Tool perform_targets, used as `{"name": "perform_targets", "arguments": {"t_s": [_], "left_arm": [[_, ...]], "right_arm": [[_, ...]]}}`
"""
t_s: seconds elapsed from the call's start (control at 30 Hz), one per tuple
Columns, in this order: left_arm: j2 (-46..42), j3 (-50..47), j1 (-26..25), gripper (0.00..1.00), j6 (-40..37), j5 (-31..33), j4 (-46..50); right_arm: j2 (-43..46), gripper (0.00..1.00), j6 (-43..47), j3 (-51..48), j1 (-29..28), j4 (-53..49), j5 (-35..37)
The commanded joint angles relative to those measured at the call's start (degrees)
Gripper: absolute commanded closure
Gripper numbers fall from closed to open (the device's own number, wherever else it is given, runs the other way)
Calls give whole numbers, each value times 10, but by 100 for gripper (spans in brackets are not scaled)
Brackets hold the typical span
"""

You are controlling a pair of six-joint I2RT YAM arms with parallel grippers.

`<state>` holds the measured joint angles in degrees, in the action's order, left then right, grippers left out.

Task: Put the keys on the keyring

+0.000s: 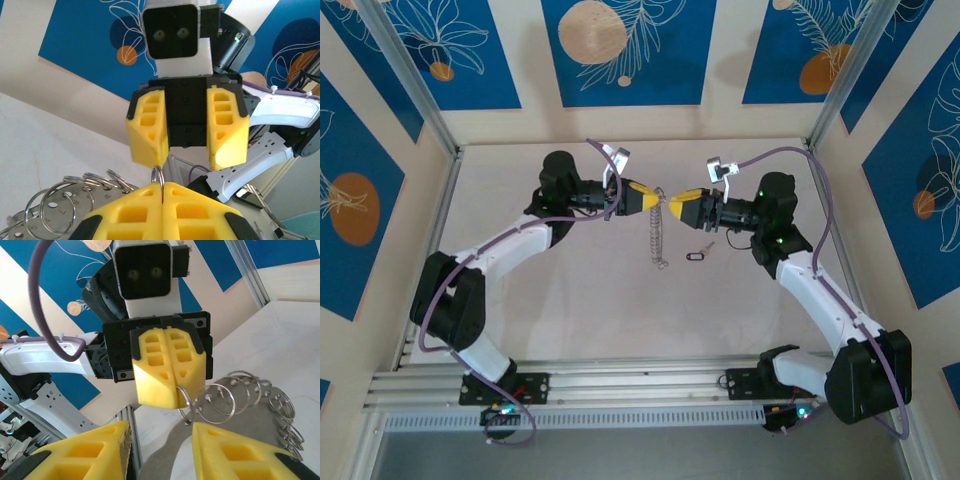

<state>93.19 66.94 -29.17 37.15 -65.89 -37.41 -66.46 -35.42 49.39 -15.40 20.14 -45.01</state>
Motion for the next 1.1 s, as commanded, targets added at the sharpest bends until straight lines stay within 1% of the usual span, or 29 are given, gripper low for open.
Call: {"name": "perform_targets", "arguments": {"t_s": [0.0,0.23,0.57,0.77,0.93,1.07], "left_arm": [[2,20,-5,100,20,-24,-58],[14,20,-5,100,67,-32,-116],[21,20,-6,100,83,-35,-135],[25,23,-7,100,87,-36,-139],[27,24,-9,100,88,-38,-139],[29,25,-9,100,89,-38,-139]], "right_arm": [[-9,62,-3,14,-5,10,14],[-20,61,-4,23,-6,11,24],[-31,62,-8,44,-12,19,20],[-36,71,-8,53,-16,19,13],[-34,82,-8,54,-17,19,12],[-35,86,-11,52,-18,26,8]]}}
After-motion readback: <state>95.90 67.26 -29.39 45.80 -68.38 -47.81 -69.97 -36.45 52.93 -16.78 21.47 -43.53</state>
